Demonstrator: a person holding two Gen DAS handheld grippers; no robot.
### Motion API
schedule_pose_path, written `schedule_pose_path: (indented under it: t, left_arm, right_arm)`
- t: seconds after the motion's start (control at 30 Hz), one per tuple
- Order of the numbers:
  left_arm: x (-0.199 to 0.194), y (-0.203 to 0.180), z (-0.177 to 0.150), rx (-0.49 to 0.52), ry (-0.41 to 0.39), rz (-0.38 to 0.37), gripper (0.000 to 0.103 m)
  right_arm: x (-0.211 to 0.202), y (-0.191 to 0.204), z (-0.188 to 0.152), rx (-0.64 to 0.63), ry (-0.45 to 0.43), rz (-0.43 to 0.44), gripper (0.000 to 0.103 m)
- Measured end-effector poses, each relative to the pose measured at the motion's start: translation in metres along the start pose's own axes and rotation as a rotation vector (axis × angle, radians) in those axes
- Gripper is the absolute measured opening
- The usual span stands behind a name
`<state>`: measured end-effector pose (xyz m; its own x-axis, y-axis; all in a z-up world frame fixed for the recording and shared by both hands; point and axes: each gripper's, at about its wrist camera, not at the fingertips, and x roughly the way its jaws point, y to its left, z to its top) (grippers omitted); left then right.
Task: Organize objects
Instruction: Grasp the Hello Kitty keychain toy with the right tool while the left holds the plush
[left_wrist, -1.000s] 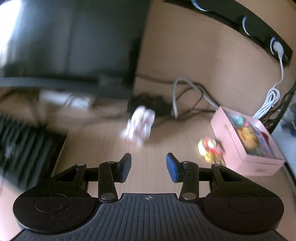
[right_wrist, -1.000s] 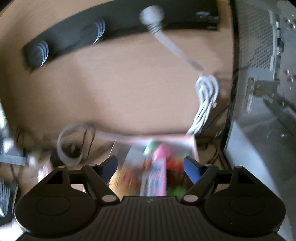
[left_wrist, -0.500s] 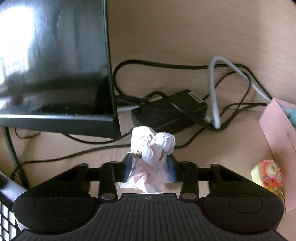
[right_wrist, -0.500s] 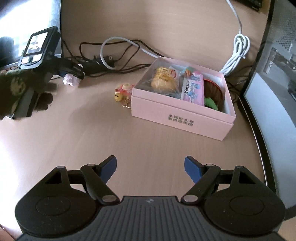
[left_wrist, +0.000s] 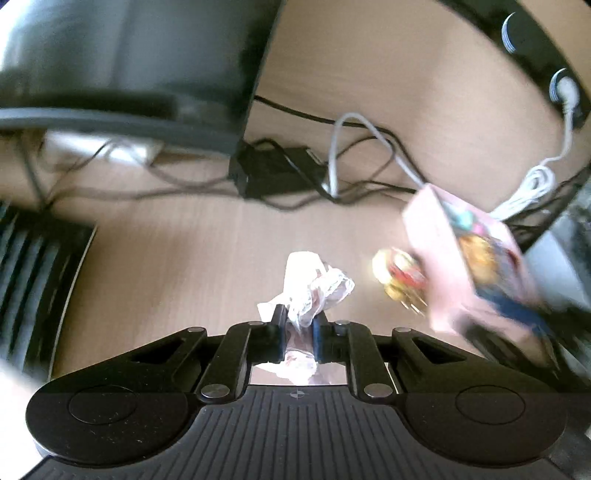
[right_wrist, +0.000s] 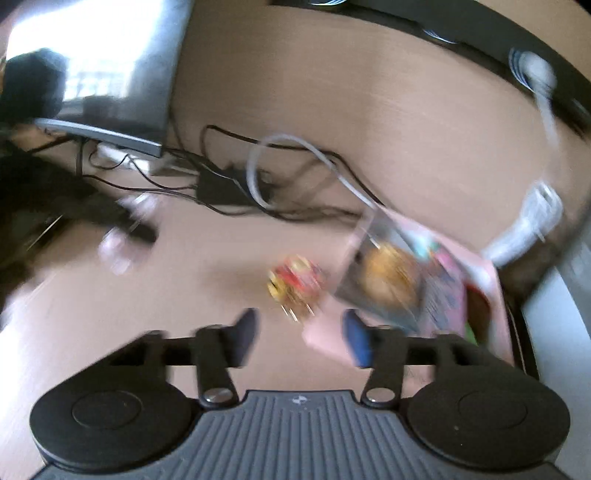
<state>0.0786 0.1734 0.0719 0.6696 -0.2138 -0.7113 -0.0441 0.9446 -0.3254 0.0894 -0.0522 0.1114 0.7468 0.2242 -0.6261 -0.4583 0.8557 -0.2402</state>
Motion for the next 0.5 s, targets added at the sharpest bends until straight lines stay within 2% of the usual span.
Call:
schedule_pose_path:
  t: [0.13,0.27,0.37,0.43,0.5]
  left_arm:
    - [-0.032,-0.005,-0.032,-0.094,-0.011,-0.039,0.016]
    - [-0.061,0.006,-0.048,-0.123,-0.023,-0.012,0.016]
    - [-0.083,0.024,-0.055,-0.162,-0.042,0.030,0.016]
    - [-0.094,0.036,-0.060,-0.188,-0.052,0.052,0.016]
    - [-0.096,0.044,-0.063,-0.208,-0.048,0.068,0.016]
  right_arm:
    - [0.051,0.035,0.025,-0.052,-0.023,-0.090,0.043]
    - [0.098,0.057,0.037,-0.077,0.009,-0.220,0.043]
    - [0.121,0.056,0.038,-0.075,0.025,-0.294,0.043]
    - [0.130,0.050,0.036,-0.066,0.043,-0.305,0.043]
    - [0.136,0.047,0.033,-0.063,0.073,-0.300,0.036]
